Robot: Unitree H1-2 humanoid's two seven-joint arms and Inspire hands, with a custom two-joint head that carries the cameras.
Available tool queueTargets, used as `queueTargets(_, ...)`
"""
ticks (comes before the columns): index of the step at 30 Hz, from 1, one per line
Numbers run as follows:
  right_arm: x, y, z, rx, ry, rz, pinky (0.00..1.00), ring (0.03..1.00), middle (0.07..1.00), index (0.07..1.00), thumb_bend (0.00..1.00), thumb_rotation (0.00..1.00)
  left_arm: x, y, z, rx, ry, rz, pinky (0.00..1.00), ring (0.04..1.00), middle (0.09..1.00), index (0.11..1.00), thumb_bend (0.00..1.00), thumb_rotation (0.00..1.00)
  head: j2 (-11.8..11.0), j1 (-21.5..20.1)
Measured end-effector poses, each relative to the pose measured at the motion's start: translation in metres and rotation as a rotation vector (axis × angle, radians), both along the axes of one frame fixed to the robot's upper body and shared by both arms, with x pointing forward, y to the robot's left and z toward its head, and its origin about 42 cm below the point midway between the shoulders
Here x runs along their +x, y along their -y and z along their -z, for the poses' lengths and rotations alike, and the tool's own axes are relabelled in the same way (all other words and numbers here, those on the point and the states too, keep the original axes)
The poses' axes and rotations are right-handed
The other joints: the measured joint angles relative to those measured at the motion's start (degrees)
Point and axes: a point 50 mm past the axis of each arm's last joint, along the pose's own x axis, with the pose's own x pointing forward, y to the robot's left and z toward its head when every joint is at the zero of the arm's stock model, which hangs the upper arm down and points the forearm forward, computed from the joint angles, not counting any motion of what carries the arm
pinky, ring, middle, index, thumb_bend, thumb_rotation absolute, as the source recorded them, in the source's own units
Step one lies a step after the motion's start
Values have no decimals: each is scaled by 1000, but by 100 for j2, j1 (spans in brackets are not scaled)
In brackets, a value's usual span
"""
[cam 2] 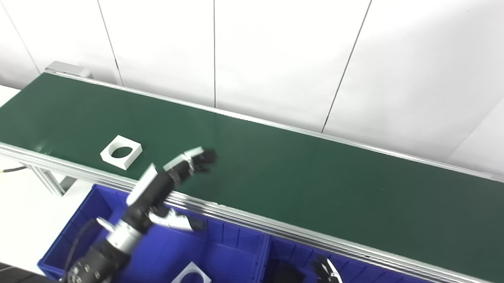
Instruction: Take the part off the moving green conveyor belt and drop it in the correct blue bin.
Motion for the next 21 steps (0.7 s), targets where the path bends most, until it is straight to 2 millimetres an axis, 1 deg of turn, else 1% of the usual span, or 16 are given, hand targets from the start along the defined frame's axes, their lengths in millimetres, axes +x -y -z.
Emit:
queueTargets(2,0,0,-1,1,3,0,775,814,811,855,758,399,3,-7,-3,18,13,-18,808,853,859,863,893,347,79,-262)
queueTargets(4,1,-1,-2,2,6,0,769,809,804,848,769,395,7,-14,-7,43,27,-27,814,854,861,867,867,343,79,-264)
queueTargets(7,1,-2,-3,-4,17,-2,753,800,797,840,766,368,16,-29,-17,114,60,-46,837,867,873,883,837,352,167,-509)
queueTargets(11,2,-3,-6,-3,27,-6,740,792,801,839,757,342,36,-50,-27,252,101,-97,824,856,872,883,848,306,202,-633)
queueTargets(13,1,-3,-6,-4,27,-7,750,794,799,838,758,342,42,-56,-28,290,107,-115,831,869,888,891,849,285,272,-764)
queueTargets(14,0,-3,-6,-4,26,-6,758,797,800,837,759,343,45,-59,-28,310,106,-115,833,874,895,894,845,255,272,-773)
queueTargets(16,0,-4,-6,-2,27,-4,761,798,801,837,760,342,51,-63,-24,350,90,-112,832,875,896,895,843,237,307,-782)
queueTargets(17,0,-5,-6,0,27,-2,752,798,804,839,756,345,54,-66,-22,372,82,-109,806,868,893,891,850,210,325,-765)
queueTargets(19,0,-5,-7,2,28,0,745,798,805,841,755,356,61,-71,-21,397,71,-106,786,865,895,892,865,203,325,-765)
queueTargets(21,-1,-5,-6,2,29,6,753,798,804,841,758,369,71,-76,-22,422,63,-105,788,870,904,898,870,193,360,-756)
